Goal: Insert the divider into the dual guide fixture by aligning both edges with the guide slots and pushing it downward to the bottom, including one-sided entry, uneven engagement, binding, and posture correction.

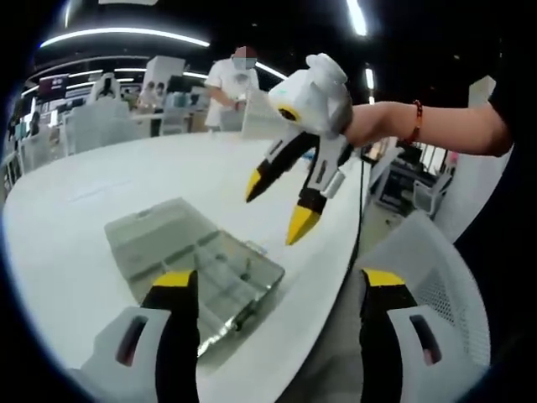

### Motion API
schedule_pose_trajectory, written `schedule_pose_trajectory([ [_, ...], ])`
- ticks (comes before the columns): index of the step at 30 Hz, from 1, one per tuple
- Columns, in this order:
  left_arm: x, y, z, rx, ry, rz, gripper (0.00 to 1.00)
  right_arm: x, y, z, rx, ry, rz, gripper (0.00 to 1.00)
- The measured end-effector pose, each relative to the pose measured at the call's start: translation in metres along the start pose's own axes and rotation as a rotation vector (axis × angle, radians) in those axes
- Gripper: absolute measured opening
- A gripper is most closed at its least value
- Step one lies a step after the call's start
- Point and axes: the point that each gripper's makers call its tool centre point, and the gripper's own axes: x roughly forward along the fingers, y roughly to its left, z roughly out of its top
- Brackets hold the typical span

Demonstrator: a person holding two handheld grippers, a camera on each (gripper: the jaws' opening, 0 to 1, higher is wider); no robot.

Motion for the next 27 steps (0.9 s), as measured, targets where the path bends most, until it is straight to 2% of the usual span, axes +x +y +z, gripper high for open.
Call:
schedule_pose_trajectory([
  [4,0.0,0.001,0.002,0.009,0.002,0.004,0.86,-0.002,-0.002,-0.01,0.06,-0.011,-0.019,0.63],
  [8,0.001,0.002,0.002,0.017,0.008,0.008,0.92,-0.005,-0.004,-0.017,0.099,-0.024,-0.036,0.63],
  [12,0.002,-0.001,0.0,0.019,0.022,-0.008,0.91,-0.005,-0.006,-0.024,0.154,-0.03,-0.052,0.63],
  [15,0.003,-0.003,-0.001,0.021,0.024,-0.011,0.91,-0.004,-0.007,-0.029,0.189,-0.033,-0.066,0.66],
  [27,0.005,-0.008,-0.003,0.001,0.01,-0.017,0.9,0.01,-0.007,-0.047,0.304,-0.013,-0.106,0.61],
])
